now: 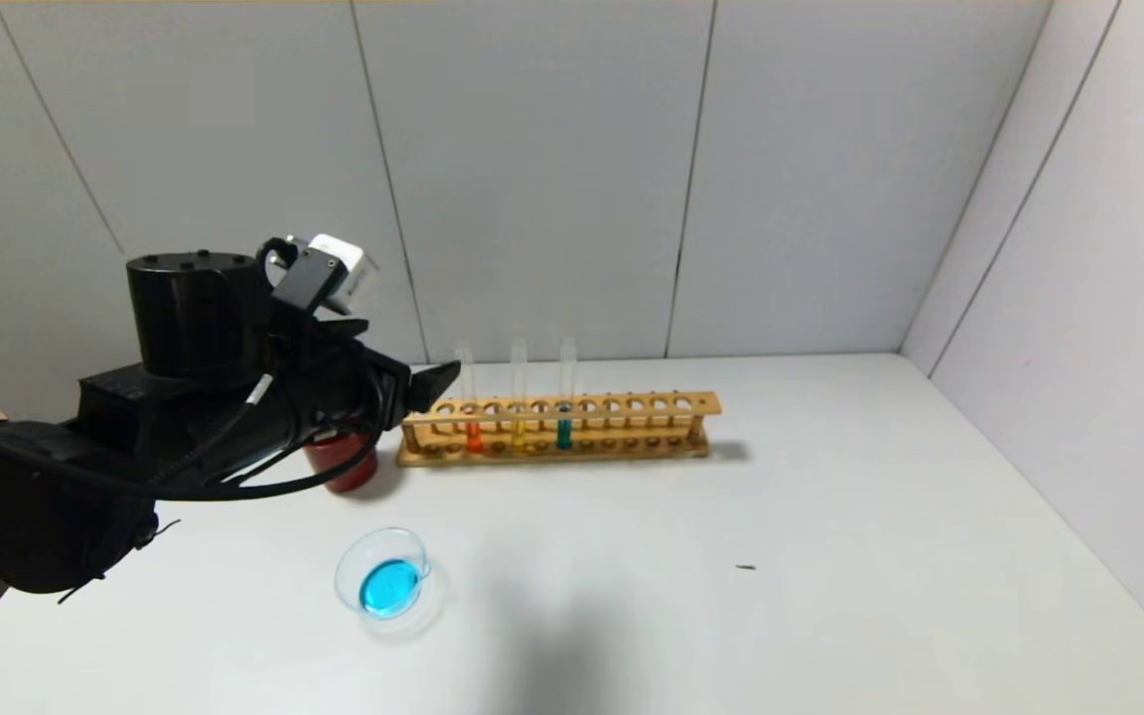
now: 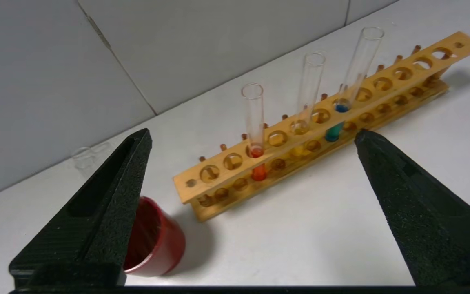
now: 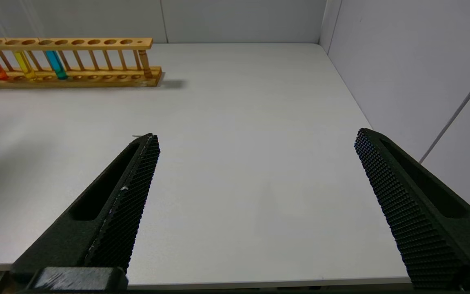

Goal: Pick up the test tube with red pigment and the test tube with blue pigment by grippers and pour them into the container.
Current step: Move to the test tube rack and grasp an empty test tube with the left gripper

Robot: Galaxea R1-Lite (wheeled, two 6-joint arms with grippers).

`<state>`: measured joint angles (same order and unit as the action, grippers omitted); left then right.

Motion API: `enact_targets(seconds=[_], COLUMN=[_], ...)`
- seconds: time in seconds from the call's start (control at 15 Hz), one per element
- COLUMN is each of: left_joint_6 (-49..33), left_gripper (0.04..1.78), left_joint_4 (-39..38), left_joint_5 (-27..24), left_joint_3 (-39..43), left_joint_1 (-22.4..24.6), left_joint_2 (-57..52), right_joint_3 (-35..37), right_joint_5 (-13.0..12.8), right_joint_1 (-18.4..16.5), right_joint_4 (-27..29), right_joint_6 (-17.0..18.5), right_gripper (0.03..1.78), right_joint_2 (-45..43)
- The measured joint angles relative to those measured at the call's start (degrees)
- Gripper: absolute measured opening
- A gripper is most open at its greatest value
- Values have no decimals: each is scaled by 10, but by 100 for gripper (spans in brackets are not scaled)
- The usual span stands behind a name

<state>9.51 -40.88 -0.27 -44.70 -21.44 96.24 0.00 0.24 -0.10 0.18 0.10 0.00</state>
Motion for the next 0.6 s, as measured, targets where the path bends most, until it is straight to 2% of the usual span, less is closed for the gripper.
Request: enact_targets(seconds=[0.6], left_joint_6=[-16], left_gripper=[175], left_joint_4=[-9], left_joint_5=[4], left_joint_3=[-63], left_joint_1=[-5], left_joint_2=[117], right_joint_3=[0], right_joint_5=[0], right_joint_1=[0], right_joint_4=[0], right_joint_6=[0], right_gripper=[175], right_joint_2=[0])
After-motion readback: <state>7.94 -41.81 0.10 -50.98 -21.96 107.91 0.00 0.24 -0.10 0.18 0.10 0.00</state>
